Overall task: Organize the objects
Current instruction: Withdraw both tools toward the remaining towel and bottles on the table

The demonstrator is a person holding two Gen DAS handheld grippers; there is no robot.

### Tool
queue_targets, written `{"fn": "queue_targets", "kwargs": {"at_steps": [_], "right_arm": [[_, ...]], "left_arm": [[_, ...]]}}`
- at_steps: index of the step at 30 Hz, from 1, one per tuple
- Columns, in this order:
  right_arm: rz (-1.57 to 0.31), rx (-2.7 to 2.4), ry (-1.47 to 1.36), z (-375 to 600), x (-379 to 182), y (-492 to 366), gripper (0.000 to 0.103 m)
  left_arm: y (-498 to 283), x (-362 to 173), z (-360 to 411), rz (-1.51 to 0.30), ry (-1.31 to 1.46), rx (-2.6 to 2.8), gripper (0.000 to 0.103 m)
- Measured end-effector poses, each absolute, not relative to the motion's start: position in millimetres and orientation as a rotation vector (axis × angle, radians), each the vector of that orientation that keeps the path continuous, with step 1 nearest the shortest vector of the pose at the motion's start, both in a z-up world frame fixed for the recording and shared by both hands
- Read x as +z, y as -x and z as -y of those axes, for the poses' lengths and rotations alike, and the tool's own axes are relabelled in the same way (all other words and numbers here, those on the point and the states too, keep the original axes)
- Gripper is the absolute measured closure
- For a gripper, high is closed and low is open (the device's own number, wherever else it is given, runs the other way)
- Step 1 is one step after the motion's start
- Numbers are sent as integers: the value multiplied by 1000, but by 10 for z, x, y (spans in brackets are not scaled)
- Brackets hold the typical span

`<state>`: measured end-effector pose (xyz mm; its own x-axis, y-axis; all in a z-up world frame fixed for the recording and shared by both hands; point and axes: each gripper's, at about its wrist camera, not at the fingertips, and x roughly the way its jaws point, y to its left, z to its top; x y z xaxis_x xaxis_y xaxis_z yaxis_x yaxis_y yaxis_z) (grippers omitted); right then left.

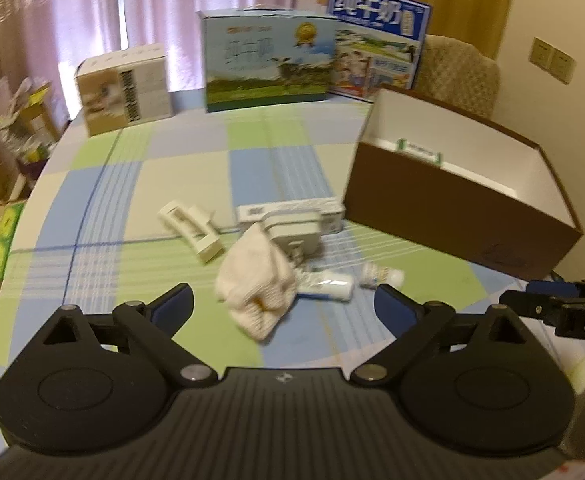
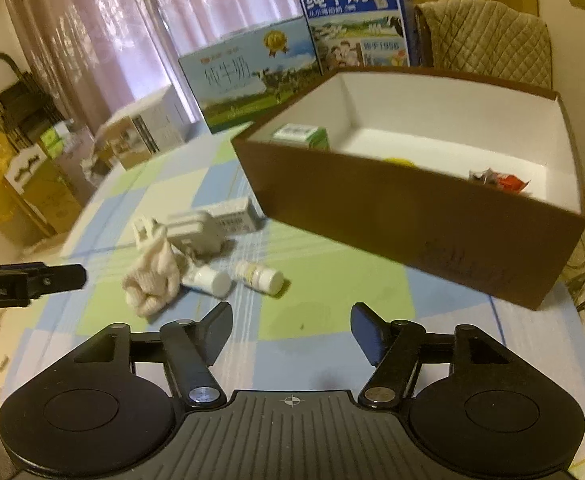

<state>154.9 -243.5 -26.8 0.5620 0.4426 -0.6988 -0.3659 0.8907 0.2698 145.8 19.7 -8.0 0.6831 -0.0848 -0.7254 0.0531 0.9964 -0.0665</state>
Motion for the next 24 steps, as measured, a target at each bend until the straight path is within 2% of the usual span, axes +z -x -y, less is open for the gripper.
{"fn": "queue_targets", "kwargs": {"at_steps": [13,24], "right_arm": [[-886,514,-2,2060,-683,-1607,39],[-856,505,38,1843,-828,-1932,39]], "left_arm": [[-1361,-641,-433,-887,147,23,8],[-1585,-811,-378,-891,92,9,12]]}}
